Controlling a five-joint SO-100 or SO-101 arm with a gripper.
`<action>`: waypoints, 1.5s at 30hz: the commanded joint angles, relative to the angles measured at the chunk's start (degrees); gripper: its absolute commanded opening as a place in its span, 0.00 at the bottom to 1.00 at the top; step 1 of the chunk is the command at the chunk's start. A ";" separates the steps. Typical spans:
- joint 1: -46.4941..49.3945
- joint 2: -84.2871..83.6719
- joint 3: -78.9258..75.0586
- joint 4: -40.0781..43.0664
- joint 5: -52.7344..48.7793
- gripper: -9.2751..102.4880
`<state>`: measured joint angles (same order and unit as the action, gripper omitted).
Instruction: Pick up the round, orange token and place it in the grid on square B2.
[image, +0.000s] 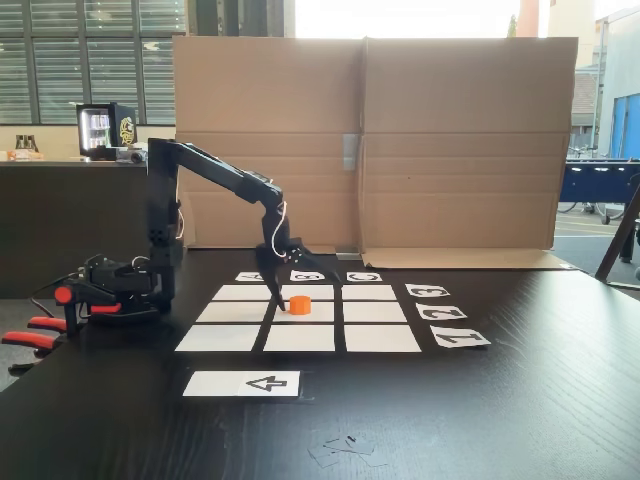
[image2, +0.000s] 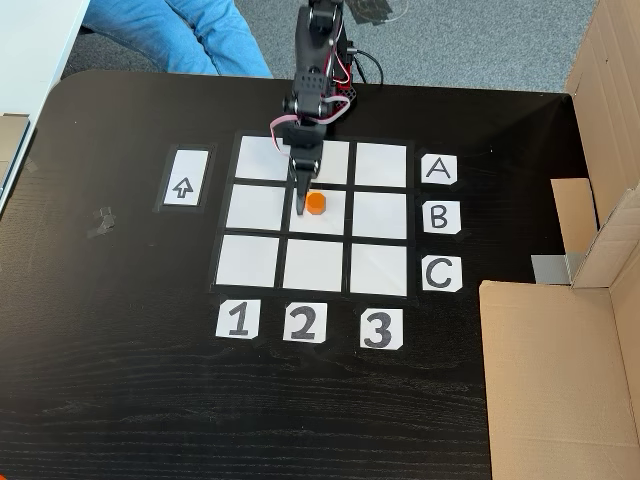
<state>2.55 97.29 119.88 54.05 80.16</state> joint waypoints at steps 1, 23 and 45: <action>4.04 12.48 8.26 -6.50 -4.66 0.70; 66.97 73.12 40.96 -31.64 2.29 0.19; 89.38 93.34 55.20 -13.97 2.90 0.08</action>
<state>91.49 190.02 174.90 39.99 83.50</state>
